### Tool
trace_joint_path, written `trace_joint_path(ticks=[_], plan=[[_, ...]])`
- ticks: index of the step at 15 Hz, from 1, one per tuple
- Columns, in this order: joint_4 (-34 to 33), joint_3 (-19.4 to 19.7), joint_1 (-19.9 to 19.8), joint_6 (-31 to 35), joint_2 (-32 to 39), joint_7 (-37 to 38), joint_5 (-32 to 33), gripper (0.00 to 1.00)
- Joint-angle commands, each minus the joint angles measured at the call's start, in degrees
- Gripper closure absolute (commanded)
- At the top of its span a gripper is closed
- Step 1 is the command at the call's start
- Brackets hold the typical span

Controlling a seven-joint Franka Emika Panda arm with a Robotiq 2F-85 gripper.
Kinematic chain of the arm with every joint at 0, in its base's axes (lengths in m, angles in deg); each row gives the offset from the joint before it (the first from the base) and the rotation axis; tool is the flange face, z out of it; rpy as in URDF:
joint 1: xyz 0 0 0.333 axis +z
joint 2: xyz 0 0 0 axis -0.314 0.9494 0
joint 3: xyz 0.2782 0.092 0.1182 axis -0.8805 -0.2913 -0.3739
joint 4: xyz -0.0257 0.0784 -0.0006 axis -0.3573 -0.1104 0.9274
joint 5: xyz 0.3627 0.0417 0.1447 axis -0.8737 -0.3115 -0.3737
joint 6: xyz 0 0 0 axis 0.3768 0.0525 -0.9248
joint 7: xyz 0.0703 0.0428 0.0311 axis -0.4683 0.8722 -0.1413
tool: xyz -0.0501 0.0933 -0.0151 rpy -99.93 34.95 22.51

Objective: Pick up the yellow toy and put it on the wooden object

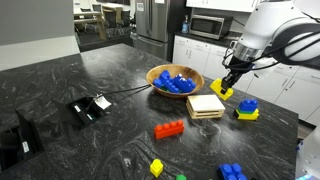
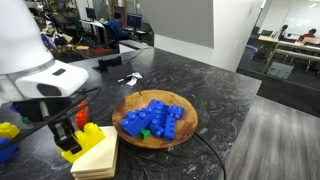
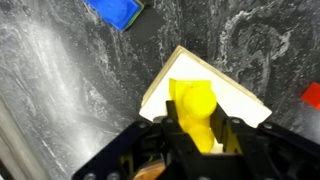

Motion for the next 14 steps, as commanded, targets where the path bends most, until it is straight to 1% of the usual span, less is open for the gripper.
trace_joint_path(ticks=[1,3,6,10,14], plan=[[-2.9,-0.8,-1.8,-2.6,4.0,3.9,1.5,0.89],[-3.2,-0.5,-0.9,-2.2,6.0,3.7,0.9,0.89],[-3.6,-0.2,1.0,-1.3,8.7,0.9,0.4,0.89],[-3.9,0.4,3.8,-1.2,10.8,-5.4,0.8,0.89],[-4.2,1.3,4.7,-1.1,11.9,-11.4,0.8,0.89]])
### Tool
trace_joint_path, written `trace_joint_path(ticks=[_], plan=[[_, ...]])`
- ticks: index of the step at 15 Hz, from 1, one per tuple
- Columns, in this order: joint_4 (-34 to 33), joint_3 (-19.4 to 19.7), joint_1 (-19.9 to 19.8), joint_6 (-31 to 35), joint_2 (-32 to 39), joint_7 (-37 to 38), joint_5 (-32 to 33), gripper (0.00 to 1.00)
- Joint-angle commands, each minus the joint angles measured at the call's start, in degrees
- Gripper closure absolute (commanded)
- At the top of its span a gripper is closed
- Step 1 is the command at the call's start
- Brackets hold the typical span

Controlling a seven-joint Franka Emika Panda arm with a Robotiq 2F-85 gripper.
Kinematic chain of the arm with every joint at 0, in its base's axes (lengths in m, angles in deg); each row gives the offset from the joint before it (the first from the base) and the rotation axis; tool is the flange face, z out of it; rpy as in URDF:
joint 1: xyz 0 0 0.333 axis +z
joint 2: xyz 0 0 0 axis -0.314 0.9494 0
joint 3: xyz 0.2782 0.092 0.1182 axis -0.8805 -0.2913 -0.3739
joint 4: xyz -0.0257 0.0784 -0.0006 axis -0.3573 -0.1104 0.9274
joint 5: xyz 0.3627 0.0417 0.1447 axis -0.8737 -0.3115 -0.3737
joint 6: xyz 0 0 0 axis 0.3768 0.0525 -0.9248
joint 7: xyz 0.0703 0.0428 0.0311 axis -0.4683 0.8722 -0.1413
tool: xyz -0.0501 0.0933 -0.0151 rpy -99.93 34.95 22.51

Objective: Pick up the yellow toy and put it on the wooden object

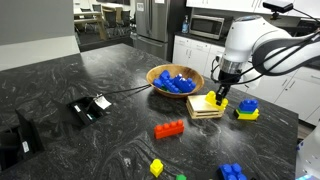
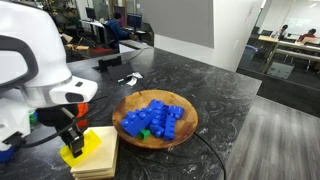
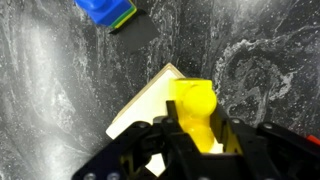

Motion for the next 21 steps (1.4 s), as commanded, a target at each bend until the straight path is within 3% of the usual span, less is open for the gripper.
trace_joint_path(ticks=[1,4,5,6,12,15,17,18,21], plan=[[-1.3,1.5,0.8,-0.7,1.5,-5.3,0.1,0.89],[-1.4,2.4,0.9,-1.1,1.9,-8.4,-0.2,0.89],[-1.4,2.8,1.0,-1.1,2.0,-9.4,-0.5,0.74],[-1.4,3.0,1.1,-1.1,2.0,-10.3,-0.7,0.46],[-0.9,3.5,1.6,0.0,1.2,-12.4,-1.9,0.04],[-0.1,3.4,2.4,1.1,-1.4,-11.3,-4.5,0.00],[0.4,4.0,4.6,-0.2,-4.2,-12.8,-9.9,0.00],[-0.5,2.8,2.9,0.3,-1.5,-10.8,-6.2,0.00],[0.0,2.9,4.1,0.0,-3.9,-11.0,-8.7,0.00]])
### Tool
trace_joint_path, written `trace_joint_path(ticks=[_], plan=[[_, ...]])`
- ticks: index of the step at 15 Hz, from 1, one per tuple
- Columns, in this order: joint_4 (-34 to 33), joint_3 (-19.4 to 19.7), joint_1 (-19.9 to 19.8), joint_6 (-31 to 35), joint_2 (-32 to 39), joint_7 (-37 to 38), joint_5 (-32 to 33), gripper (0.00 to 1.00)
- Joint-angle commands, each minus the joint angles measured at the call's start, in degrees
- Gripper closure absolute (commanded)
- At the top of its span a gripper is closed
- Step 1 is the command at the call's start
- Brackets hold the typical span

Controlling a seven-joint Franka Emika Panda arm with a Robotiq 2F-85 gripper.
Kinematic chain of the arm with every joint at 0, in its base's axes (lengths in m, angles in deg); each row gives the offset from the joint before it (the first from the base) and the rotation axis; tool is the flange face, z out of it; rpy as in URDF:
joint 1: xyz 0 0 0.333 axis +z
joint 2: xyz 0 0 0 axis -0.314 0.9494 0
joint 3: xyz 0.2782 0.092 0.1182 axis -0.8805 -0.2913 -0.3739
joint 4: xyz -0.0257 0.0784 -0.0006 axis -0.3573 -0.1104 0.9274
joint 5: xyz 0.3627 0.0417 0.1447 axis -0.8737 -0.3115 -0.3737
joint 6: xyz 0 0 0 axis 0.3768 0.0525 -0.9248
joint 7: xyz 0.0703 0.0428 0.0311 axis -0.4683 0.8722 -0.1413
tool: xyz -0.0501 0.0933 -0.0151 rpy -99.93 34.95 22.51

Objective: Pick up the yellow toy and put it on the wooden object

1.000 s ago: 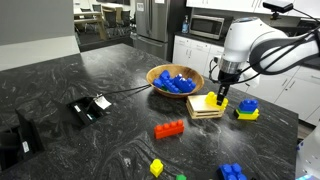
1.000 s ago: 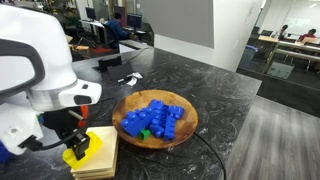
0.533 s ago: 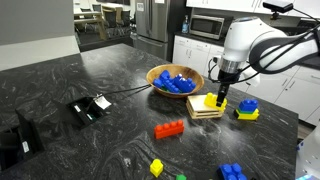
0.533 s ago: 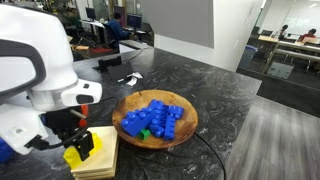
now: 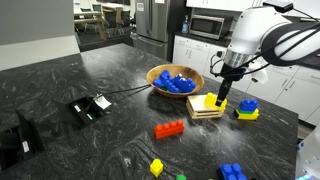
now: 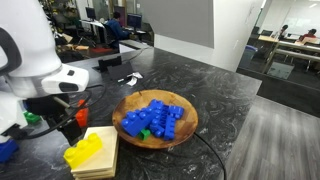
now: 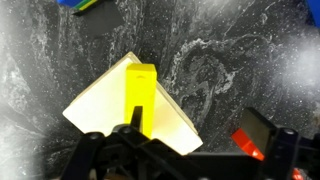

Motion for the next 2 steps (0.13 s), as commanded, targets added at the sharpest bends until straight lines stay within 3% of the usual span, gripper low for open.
trace_joint_path(ticks=[1,2], plan=[[0.1,0.2,0.0,-0.1,-0.1,0.0,0.0,0.00],[0.2,0.4,0.0,-0.1,0.0,-0.1,0.0,0.00]])
